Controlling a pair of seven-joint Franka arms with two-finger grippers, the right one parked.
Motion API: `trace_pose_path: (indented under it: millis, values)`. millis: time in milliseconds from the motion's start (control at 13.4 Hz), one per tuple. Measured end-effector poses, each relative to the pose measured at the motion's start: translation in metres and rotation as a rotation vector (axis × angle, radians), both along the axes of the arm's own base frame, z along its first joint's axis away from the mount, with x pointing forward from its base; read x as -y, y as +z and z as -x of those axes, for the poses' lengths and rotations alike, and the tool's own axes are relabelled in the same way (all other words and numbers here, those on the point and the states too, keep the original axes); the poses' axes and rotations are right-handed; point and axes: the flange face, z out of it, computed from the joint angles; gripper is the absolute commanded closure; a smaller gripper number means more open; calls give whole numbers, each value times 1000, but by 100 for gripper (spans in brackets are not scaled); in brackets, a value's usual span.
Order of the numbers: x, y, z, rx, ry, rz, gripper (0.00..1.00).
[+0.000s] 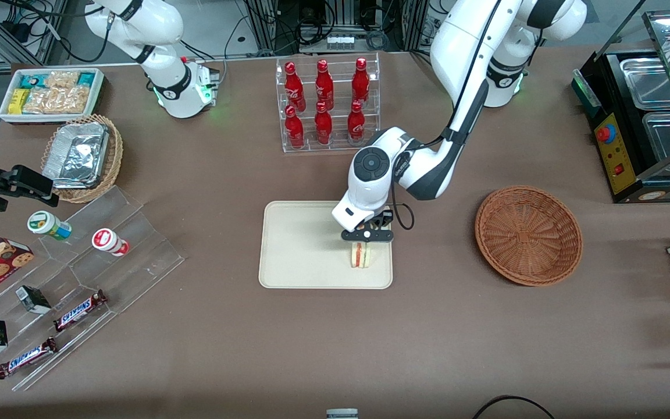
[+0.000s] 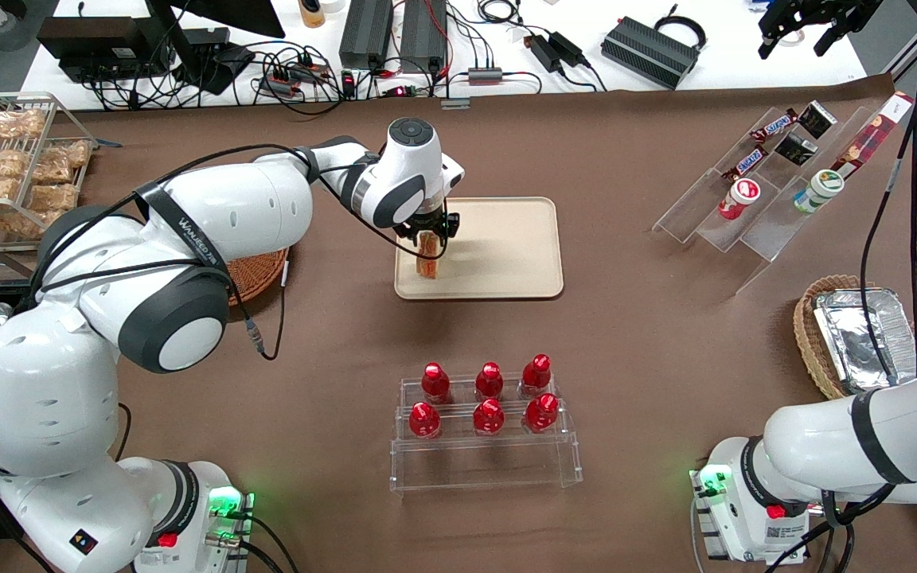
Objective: Place sandwich from basket to tray
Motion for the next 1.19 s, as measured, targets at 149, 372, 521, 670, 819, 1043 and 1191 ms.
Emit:
trace_pose_path:
  millis: [149,372,521,670,819,1043,1191]
  values:
    - [0,15,-5,5,4,0,0]
    - [-22,100,-18,-38,30,-48,0]
    - [-47,179,-20,-27,28,-39,0]
    - [-78,244,-16,-2,42,-18,0]
    - [-114,291,-13,11,39,-9,0]
    - [-177,343,-8,-6,1,-18,0]
    - [-219,371,-1,-19,-22,-22,0]
